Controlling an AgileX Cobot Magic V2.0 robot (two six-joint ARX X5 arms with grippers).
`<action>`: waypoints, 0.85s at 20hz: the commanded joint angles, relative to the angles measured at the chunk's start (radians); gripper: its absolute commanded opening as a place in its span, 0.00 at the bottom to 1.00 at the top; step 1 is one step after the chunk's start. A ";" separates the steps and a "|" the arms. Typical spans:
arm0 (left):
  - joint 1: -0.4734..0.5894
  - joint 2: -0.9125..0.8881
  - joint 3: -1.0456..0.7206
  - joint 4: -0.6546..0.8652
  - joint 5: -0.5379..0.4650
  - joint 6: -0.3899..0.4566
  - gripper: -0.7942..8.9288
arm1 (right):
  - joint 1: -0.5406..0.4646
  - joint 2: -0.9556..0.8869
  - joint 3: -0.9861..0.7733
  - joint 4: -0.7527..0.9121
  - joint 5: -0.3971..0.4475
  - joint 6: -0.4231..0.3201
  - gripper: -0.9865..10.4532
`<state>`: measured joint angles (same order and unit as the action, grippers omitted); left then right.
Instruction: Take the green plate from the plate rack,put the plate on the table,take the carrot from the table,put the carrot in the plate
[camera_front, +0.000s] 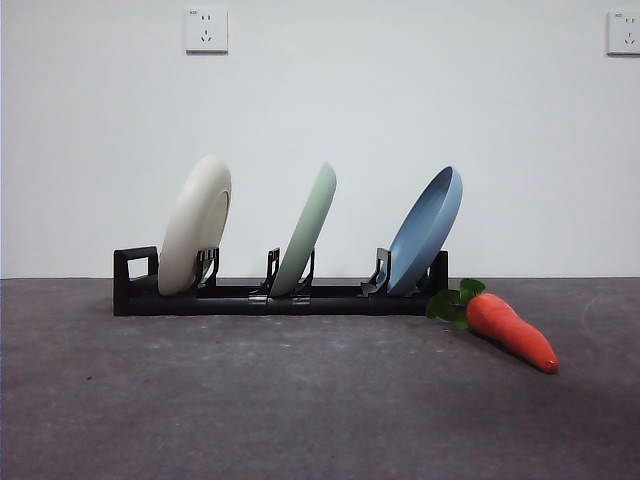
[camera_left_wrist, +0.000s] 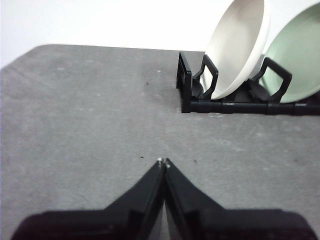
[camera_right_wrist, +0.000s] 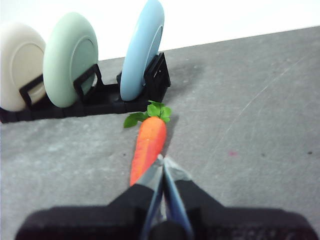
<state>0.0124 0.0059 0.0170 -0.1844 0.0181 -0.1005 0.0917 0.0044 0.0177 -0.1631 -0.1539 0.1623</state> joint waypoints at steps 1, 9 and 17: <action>0.002 -0.003 -0.008 0.011 0.086 -0.072 0.07 | 0.001 -0.003 -0.011 -0.004 -0.002 0.088 0.09; 0.002 0.001 0.174 -0.106 0.244 -0.192 0.07 | 0.001 0.033 0.159 -0.001 -0.011 0.205 0.08; 0.002 0.094 0.418 -0.259 0.419 -0.183 0.07 | 0.001 0.253 0.481 -0.222 -0.196 0.092 0.08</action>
<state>0.0124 0.0937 0.4210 -0.4400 0.4229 -0.2863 0.0917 0.2417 0.4728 -0.3702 -0.3389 0.3069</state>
